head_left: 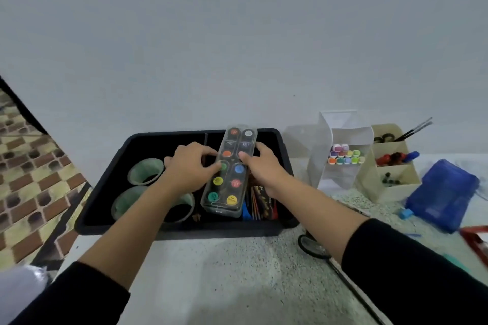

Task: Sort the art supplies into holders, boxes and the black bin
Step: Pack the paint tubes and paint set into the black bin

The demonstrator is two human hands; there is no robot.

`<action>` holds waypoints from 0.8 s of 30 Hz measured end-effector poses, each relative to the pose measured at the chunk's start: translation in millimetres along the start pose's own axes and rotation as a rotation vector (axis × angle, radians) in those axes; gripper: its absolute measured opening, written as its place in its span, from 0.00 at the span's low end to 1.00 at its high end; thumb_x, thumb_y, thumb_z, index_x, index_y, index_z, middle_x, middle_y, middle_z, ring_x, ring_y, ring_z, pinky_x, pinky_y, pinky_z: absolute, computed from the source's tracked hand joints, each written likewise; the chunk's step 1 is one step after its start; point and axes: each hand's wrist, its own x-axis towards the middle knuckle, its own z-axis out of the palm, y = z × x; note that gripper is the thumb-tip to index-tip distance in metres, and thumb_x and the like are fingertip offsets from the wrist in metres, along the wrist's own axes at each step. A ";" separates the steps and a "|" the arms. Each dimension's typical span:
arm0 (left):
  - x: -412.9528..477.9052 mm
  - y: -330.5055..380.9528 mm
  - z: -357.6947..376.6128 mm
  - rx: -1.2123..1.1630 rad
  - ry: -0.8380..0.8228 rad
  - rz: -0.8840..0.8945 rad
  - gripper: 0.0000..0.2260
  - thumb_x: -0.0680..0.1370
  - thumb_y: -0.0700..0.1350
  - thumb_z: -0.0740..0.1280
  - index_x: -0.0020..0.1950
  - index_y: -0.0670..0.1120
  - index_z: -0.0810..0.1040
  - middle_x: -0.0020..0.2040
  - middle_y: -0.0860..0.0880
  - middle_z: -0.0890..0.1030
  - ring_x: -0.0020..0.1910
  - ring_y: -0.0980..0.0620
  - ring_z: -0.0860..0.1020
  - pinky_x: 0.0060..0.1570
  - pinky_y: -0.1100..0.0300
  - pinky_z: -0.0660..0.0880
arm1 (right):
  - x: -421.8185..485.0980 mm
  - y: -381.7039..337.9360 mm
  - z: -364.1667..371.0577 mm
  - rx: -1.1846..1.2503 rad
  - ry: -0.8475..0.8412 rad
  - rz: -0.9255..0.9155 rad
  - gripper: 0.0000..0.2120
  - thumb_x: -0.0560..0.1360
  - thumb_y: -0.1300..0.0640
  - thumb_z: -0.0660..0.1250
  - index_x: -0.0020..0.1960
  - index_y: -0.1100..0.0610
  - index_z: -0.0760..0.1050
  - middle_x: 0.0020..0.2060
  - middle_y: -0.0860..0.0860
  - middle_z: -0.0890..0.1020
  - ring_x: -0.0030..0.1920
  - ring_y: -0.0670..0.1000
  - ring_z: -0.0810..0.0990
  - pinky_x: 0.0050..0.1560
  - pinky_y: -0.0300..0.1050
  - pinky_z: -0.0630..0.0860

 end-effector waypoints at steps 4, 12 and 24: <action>-4.1 -25.0 16.3 -0.066 0.019 -0.069 0.27 0.78 0.56 0.70 0.75 0.49 0.71 0.68 0.45 0.73 0.66 0.43 0.72 0.68 0.47 0.70 | 23.4 10.9 14.5 -0.129 -0.046 0.031 0.12 0.82 0.55 0.65 0.64 0.50 0.72 0.58 0.51 0.81 0.55 0.51 0.81 0.60 0.53 0.79; -5.9 -21.6 51.3 -0.148 0.132 -0.043 0.29 0.81 0.49 0.68 0.79 0.44 0.63 0.59 0.44 0.75 0.55 0.46 0.77 0.54 0.57 0.73 | 31.3 25.3 36.5 -0.669 -0.145 0.027 0.09 0.82 0.57 0.63 0.59 0.58 0.77 0.54 0.57 0.81 0.53 0.57 0.81 0.42 0.44 0.72; -8.8 -37.1 39.6 -0.097 0.103 -0.035 0.29 0.82 0.50 0.65 0.81 0.47 0.60 0.56 0.49 0.79 0.40 0.54 0.75 0.47 0.50 0.79 | 21.3 6.3 37.4 -1.097 -0.027 -0.221 0.10 0.75 0.60 0.66 0.36 0.56 0.71 0.33 0.51 0.75 0.36 0.53 0.78 0.33 0.44 0.71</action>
